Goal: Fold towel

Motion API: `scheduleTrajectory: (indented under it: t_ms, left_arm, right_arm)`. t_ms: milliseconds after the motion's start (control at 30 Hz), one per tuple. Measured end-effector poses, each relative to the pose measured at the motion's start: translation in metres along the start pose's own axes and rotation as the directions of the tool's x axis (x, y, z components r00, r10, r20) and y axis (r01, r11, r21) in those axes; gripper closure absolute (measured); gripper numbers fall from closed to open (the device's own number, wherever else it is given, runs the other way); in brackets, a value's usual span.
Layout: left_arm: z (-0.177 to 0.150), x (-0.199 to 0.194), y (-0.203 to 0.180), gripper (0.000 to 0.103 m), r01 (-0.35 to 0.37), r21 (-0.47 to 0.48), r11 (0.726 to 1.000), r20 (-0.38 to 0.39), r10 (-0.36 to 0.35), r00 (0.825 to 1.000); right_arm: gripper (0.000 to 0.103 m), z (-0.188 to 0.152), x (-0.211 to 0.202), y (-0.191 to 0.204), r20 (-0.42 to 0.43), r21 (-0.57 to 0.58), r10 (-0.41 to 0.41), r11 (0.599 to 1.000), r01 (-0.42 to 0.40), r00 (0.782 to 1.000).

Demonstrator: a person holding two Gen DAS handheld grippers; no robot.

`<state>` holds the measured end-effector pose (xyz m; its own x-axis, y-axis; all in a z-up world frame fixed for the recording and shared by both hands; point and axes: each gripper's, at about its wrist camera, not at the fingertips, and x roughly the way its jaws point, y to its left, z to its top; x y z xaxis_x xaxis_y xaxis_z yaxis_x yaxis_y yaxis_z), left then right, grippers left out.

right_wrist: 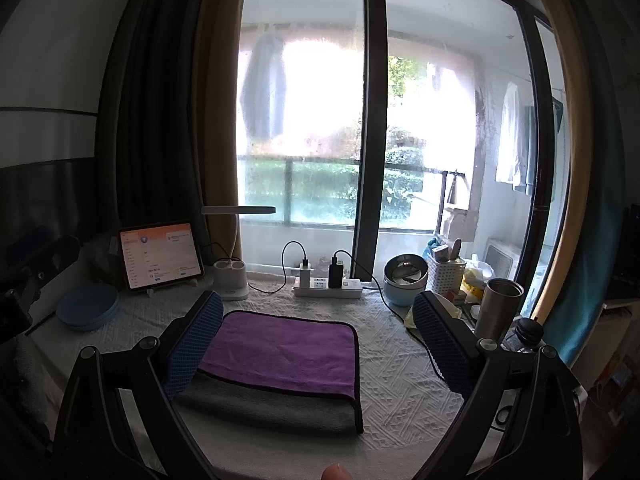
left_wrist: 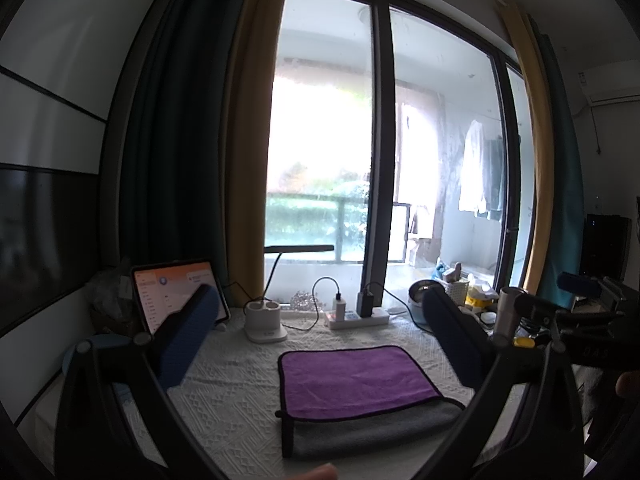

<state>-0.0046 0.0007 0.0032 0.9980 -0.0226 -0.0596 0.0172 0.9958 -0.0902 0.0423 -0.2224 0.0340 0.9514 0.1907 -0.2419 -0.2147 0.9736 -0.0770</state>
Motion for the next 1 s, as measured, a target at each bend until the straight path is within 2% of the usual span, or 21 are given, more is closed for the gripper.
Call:
scheduleTrajectory:
  t_ms: [633, 867, 1000]
  left_arm:
    - [-0.006, 0.002, 0.003, 0.0, 0.012, -0.005, 1.0, -0.019, -0.012, 1.0]
    - [-0.025, 0.031, 0.003, 0.0, 0.011, 0.006, 1.0, -0.124, -0.01, 0.992]
    - [-0.042, 0.055, 0.002, 0.0, 0.027, 0.005, 1.0, -0.203, -0.026, 0.979]
  right_arm:
    - [0.005, -0.002, 0.002, -0.002, -0.005, -0.004, -0.001, 1.0, 0.001, 1.0]
    - [0.005, -0.011, 0.026, 0.001, -0.066, 0.004, 0.001, 1.0, -0.001, 0.998]
    - [0.005, -0.022, 0.049, -0.002, -0.12, 0.011, 0.001, 1.0, 0.0, 0.993]
